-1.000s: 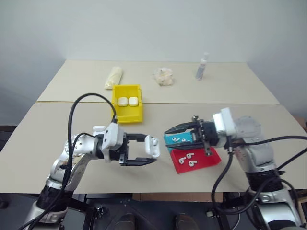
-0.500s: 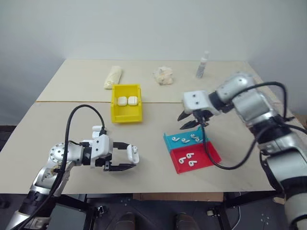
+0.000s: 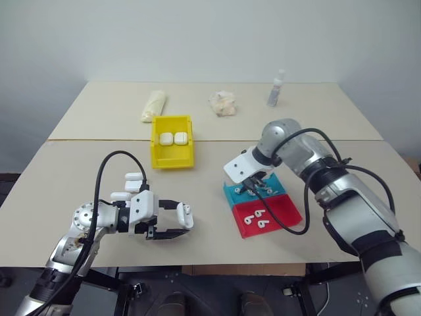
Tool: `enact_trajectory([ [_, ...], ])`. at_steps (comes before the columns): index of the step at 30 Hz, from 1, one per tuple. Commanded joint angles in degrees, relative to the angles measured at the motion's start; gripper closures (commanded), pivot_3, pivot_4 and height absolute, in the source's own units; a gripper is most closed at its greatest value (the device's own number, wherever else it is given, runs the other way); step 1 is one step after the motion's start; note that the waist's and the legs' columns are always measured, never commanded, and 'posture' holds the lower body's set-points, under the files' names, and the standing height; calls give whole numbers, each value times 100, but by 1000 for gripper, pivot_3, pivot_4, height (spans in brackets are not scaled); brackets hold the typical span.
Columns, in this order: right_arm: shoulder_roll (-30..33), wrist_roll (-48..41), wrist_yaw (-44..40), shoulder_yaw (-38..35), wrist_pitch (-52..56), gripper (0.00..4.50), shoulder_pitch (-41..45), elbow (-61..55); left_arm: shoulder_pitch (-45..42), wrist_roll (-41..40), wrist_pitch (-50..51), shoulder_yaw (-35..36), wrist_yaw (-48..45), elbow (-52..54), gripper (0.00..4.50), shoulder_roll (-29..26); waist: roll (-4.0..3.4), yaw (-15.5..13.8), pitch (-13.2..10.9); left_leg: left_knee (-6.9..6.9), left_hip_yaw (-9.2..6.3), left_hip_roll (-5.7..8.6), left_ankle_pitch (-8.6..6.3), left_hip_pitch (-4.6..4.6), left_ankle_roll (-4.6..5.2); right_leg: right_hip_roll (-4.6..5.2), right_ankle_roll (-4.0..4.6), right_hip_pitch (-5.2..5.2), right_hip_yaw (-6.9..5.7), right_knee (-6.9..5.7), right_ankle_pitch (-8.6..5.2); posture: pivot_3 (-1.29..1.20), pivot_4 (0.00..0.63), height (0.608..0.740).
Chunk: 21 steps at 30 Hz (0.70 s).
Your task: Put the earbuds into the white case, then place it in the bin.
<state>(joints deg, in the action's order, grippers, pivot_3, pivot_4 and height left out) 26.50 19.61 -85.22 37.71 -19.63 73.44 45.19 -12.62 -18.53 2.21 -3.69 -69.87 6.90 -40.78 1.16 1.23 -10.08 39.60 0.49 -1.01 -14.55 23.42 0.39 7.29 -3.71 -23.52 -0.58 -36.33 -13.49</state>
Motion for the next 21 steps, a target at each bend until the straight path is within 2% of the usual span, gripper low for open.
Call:
enact_trajectory([
  [1, -91, 154, 61, -9, -388, 2608, 148, 247, 72, -39, -78, 99, 65, 233, 1718, -51, 0, 3, 0, -1, 0, 0, 0, -1, 0, 0, 0, 0, 0, 0, 0, 0, 150, 740],
  [21, -426, 764, 520, -39, -942, 2608, 193, 1152, 249, 13, -69, 94, 200, 350, 1718, -88, -3, 100, -2, -10, 1, 0, 8, -2, -13, 0, 0, -9, 4, -44, 0, 0, 150, 740],
])
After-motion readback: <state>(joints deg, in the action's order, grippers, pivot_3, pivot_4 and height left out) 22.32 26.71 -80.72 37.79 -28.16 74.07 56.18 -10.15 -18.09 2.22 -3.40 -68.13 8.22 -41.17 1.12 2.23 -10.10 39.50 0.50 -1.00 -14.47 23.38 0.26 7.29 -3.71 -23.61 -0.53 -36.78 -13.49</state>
